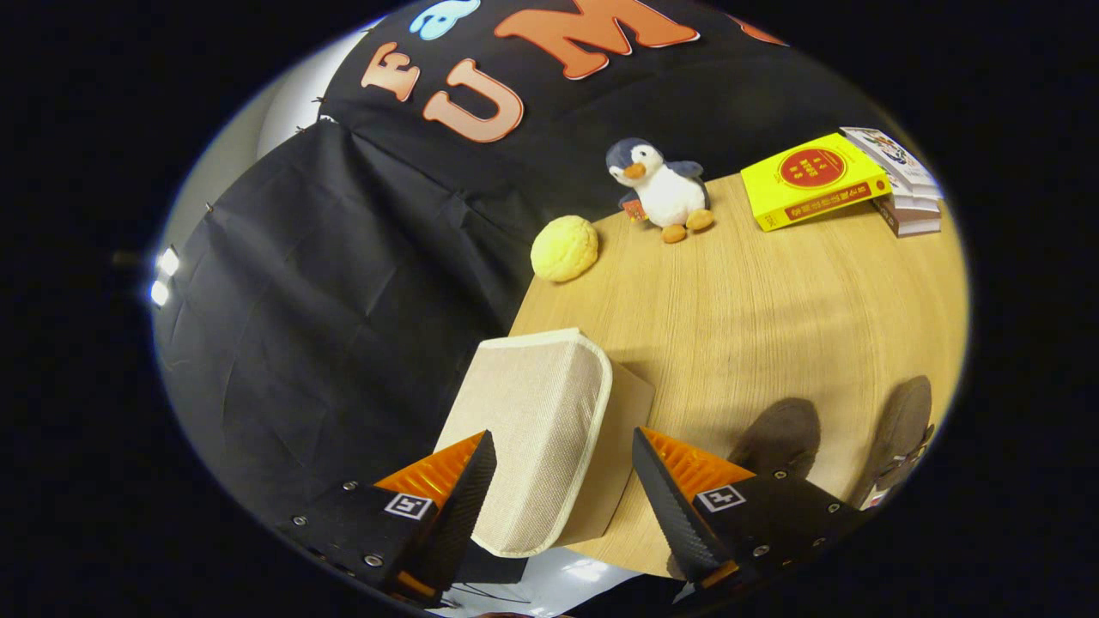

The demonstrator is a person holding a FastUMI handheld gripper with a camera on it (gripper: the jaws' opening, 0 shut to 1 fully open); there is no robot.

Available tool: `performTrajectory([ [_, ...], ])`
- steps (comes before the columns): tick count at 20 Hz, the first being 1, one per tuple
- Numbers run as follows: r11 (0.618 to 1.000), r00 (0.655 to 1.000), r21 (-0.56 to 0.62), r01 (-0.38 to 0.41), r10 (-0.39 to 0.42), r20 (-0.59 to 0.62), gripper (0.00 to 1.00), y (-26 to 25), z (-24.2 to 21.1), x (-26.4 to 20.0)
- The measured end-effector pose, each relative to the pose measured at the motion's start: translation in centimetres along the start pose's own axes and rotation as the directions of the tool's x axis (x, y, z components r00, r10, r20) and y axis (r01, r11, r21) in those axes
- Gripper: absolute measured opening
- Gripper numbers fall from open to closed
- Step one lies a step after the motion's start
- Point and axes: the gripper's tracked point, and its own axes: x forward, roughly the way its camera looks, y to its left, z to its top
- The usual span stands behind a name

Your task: Open the storage box then place both shoes into the box .Put the left shoe in first, then the right shoe, with the right side of both shoes facing outward in a uniform manner.

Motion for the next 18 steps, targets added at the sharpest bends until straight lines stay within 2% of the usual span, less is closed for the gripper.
performTrajectory([
  [4,0.999,0.997,0.043,-0.017,0.020,-0.074,0.96,-0.2,-2.1,3.2],
  [12,0.989,0.989,0.136,-0.053,0.071,-0.132,0.96,0.3,-3.5,6.8],
  [16,0.975,0.982,0.203,-0.090,0.122,-0.146,0.95,1.6,-3.2,6.7],
  [18,0.975,0.982,0.203,-0.095,0.125,-0.141,0.89,1.7,-2.8,6.0],
])
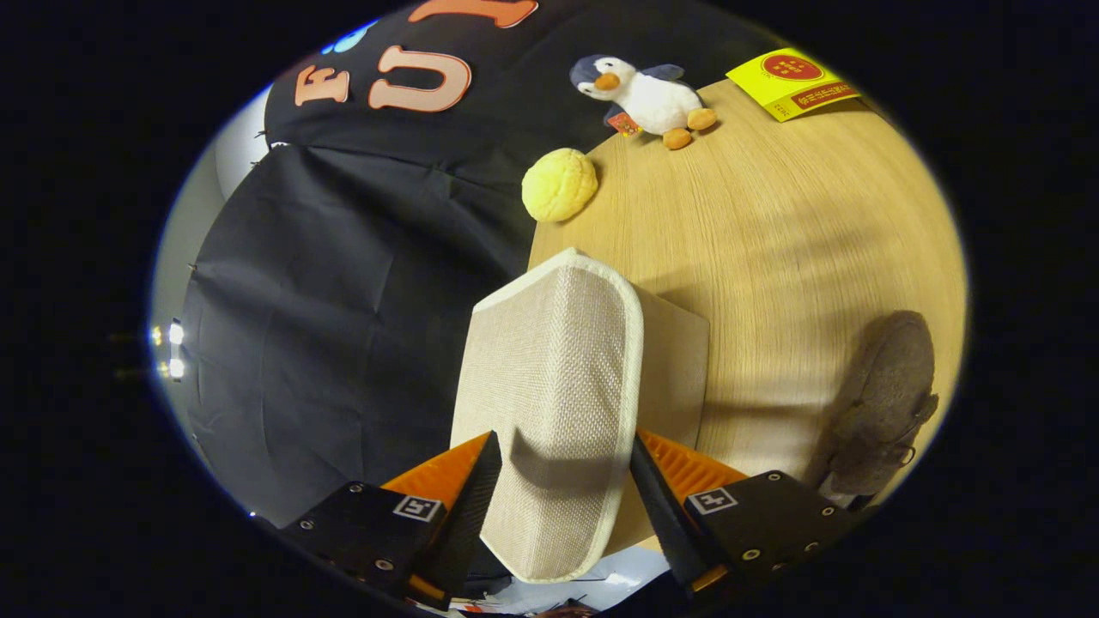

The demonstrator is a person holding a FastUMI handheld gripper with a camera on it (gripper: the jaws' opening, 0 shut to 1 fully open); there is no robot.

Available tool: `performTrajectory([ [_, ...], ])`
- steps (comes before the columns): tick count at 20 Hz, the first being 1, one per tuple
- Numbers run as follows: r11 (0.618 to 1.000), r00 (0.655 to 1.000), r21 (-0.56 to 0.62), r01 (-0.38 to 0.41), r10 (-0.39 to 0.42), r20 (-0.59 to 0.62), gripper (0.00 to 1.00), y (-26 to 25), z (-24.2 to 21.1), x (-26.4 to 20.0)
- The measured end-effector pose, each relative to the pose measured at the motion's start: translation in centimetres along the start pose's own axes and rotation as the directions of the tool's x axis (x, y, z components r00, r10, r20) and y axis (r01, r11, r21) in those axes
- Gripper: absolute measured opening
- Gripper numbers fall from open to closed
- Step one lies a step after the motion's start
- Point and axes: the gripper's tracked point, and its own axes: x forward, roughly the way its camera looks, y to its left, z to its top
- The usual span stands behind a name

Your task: Open the storage box then place both shoes into the box .Put the left shoe in first, then the right shoe, with the right side of both shoes facing outward in a uniform manner.

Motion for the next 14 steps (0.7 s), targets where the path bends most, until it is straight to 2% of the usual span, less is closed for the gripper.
performTrajectory([
  [4,0.999,0.998,-0.007,-0.054,0.054,0.034,0.75,2.7,1.1,-2.8],
  [6,0.997,0.995,-0.034,-0.066,0.068,0.072,0.65,4.5,2.1,-4.0],
  [9,0.992,0.988,-0.085,-0.095,0.105,0.116,0.40,8.0,3.2,-4.7],
  [14,0.977,0.975,-0.153,-0.151,0.173,0.139,0.31,13.9,4.0,-4.2],
])
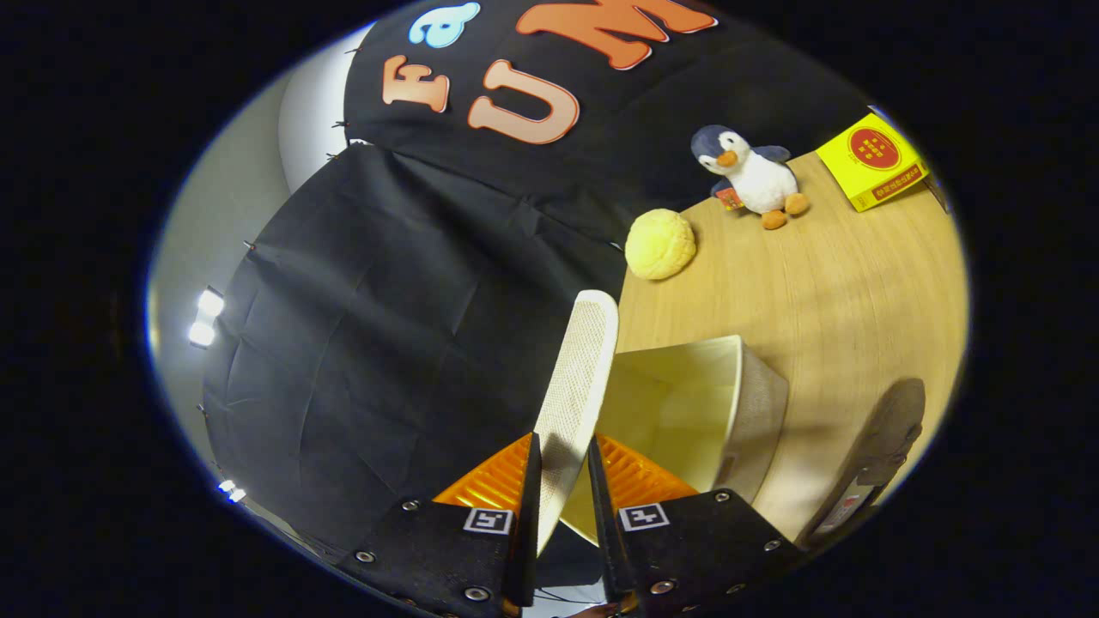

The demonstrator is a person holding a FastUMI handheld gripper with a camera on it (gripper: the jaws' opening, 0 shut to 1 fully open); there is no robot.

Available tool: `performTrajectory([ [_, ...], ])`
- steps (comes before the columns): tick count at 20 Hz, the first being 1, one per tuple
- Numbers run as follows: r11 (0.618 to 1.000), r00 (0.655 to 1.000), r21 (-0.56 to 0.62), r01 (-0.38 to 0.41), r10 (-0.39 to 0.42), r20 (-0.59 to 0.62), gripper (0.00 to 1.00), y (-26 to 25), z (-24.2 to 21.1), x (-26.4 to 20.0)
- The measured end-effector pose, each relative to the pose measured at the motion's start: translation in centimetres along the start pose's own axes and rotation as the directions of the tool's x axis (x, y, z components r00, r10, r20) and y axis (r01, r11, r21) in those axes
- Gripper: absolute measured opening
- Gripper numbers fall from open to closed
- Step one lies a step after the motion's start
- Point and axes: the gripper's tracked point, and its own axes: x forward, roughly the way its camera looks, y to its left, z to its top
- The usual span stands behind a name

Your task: Open the storage box then place both shoes into the box .Put the left shoe in first, then the right shoe, with the right side of both shoes facing outward in a uniform manner.

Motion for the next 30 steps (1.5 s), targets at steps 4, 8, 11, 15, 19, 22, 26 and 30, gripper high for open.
performTrajectory([
  [4,0.998,0.999,-0.029,-0.047,0.047,0.008,0.24,4.1,0.7,2.5],
  [8,0.994,0.998,-0.092,-0.062,0.062,-0.006,0.21,8.0,0.3,5.9],
  [11,0.990,0.999,-0.131,-0.054,0.052,-0.017,0.21,10.1,-0.4,8.9],
  [15,0.988,0.999,-0.151,-0.043,0.042,-0.012,0.21,12.9,-1.0,13.2],
  [19,0.980,0.998,-0.197,-0.003,-0.008,-0.055,0.21,13.7,-3.4,17.5],
  [22,0.982,0.994,-0.185,0.031,-0.049,-0.095,0.21,12.8,-5.0,19.5],
  [26,0.977,0.993,-0.202,0.065,-0.084,-0.086,0.43,10.8,-5.1,18.7],
  [30,0.937,0.977,-0.291,0.193,-0.212,-0.034,0.66,4.8,-4.3,14.4],
])
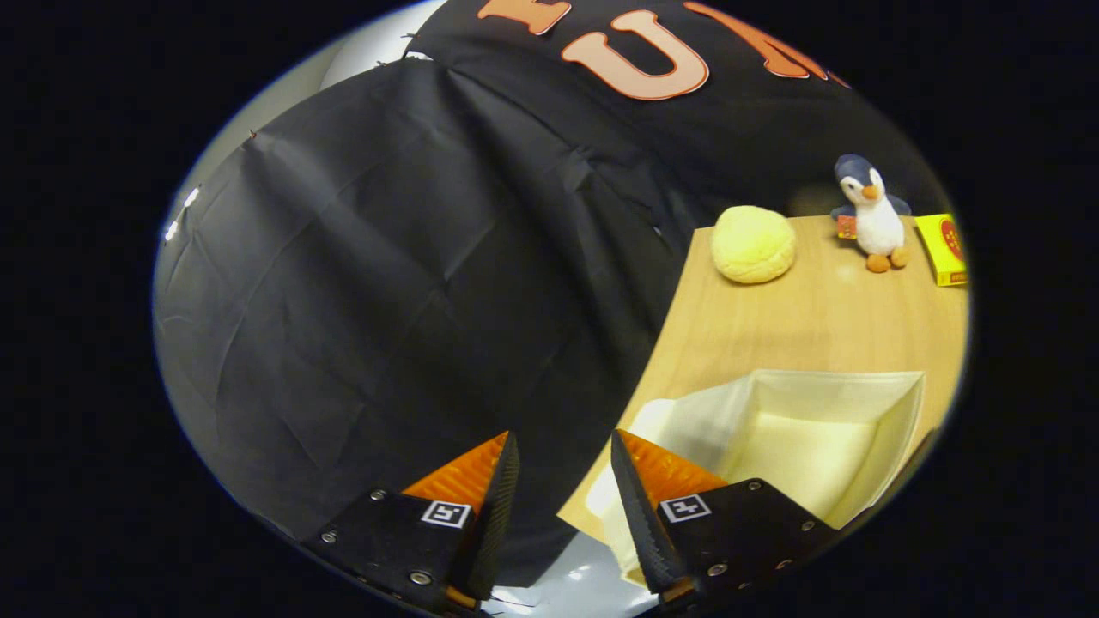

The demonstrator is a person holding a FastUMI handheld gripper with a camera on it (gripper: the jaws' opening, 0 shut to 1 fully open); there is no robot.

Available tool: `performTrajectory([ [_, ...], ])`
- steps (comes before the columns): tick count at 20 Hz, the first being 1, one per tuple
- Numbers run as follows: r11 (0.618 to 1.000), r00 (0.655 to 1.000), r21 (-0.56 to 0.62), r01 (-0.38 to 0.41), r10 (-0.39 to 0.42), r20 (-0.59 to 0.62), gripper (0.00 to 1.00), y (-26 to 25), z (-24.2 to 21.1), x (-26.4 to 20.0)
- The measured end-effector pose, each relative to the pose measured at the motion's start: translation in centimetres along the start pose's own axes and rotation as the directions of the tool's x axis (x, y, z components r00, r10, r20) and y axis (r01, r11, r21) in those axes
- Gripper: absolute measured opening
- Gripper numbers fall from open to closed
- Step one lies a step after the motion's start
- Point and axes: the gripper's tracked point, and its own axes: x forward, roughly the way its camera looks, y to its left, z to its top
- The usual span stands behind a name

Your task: Open the storage box then place both shoes into the box .Put the left shoe in first, then the right shoe, with the right side of both shoes facing outward in a uniform manner.

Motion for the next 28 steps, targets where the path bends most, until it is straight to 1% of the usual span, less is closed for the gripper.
performTrajectory([
  [3,0.993,0.994,-0.048,0.103,-0.102,0.030,0.74,-5.6,-0.5,-2.5],
  [6,0.972,0.975,-0.090,0.219,-0.213,0.070,0.81,-11.7,-0.9,-5.7],
  [7,0.963,0.966,-0.098,0.252,-0.246,0.075,0.84,-13.6,-1.3,-7.0],
  [8,0.954,0.959,-0.109,0.278,-0.270,0.082,0.85,-15.2,-1.7,-8.1],
  [10,0.933,0.941,-0.134,0.334,-0.322,0.099,0.86,-18.5,-3.0,-10.7],
  [12,0.900,0.913,-0.158,0.407,-0.393,0.109,0.86,-22.3,-4.7,-13.1],
  [14,0.867,0.885,-0.176,0.466,-0.459,0.081,0.86,-26.1,-7.2,-14.8],
  [18,0.831,0.844,-0.177,0.527,-0.537,-0.010,0.86,-31.2,-12.5,-17.8],
  [21,0.820,0.824,-0.177,0.544,-0.562,-0.068,0.84,-33.8,-15.2,-18.6],
  [23,0.815,0.814,-0.174,0.552,-0.572,-0.098,0.82,-34.8,-16.7,-19.3],
  [26,0.800,0.796,-0.157,0.579,-0.596,-0.104,0.79,-36.5,-17.8,-19.2],
  [28,0.791,0.784,-0.127,0.599,-0.611,-0.112,0.74,-37.6,-18.2,-18.8],
])
